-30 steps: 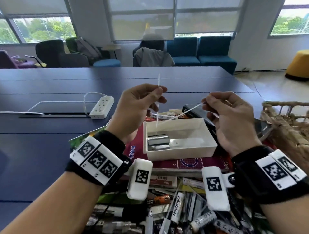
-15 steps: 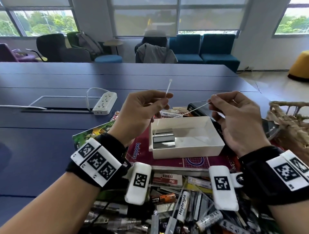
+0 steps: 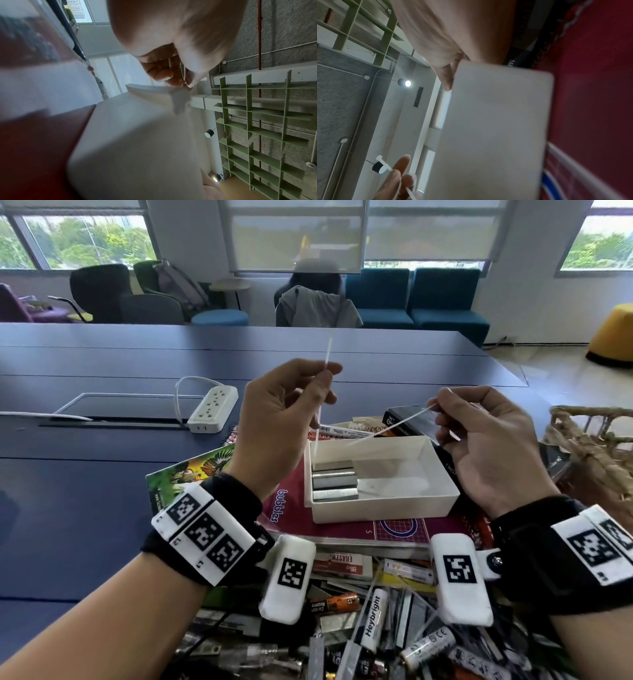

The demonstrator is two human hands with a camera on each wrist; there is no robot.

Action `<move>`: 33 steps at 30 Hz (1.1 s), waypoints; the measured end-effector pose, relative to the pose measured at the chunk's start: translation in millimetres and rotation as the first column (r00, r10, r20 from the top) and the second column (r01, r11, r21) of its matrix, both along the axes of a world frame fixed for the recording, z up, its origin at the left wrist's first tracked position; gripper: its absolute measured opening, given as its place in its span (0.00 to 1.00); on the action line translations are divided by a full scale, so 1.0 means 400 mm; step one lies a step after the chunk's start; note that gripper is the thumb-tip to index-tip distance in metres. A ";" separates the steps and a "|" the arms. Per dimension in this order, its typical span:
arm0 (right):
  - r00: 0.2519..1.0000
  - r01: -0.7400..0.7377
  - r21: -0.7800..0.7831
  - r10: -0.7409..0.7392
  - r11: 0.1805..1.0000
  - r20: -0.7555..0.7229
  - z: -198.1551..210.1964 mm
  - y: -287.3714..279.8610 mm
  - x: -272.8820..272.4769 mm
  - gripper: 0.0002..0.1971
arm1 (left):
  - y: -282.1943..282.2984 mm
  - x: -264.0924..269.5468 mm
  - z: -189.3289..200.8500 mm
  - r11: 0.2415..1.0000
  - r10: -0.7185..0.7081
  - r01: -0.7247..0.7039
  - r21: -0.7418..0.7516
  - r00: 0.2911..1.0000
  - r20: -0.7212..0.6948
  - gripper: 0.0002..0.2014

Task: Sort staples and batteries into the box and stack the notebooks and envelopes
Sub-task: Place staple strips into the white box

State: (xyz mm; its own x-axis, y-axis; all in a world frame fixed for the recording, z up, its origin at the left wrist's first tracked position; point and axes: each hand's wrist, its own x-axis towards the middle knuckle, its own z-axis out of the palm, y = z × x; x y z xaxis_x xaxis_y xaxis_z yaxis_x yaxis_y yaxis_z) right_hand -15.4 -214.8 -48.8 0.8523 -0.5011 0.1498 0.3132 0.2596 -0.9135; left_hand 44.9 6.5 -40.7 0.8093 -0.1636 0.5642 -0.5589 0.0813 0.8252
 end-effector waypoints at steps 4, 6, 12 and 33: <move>1.000 -0.004 -0.108 0.001 0.994 -0.024 0.004 0.013 -0.003 0.08 | 0.001 0.000 -0.002 0.999 0.000 0.000 0.049 1.000 -0.010 0.09; 1.000 -0.007 -0.133 0.003 0.991 -0.025 0.005 0.019 -0.003 0.08 | 0.001 0.001 -0.002 0.998 -0.003 0.004 0.064 1.000 -0.013 0.09; 0.999 -0.029 -0.215 0.021 0.976 -0.041 0.002 0.019 0.000 0.08 | 0.000 -0.002 -0.002 0.994 -0.018 0.021 0.111 1.000 -0.025 0.10; 0.997 0.010 -0.625 0.036 0.780 0.061 0.059 0.077 -0.032 0.05 | -0.009 -0.010 -0.002 0.930 -0.125 0.131 0.342 0.991 -0.039 0.08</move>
State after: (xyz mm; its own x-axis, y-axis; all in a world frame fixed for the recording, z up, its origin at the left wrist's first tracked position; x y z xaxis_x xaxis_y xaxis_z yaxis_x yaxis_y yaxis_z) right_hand -28.3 -184.0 -25.1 0.8345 -0.2669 0.4820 0.3791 -0.3567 -0.8538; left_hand 40.7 3.0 -41.4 0.7769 -0.4479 0.4426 -0.5492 -0.1383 0.8242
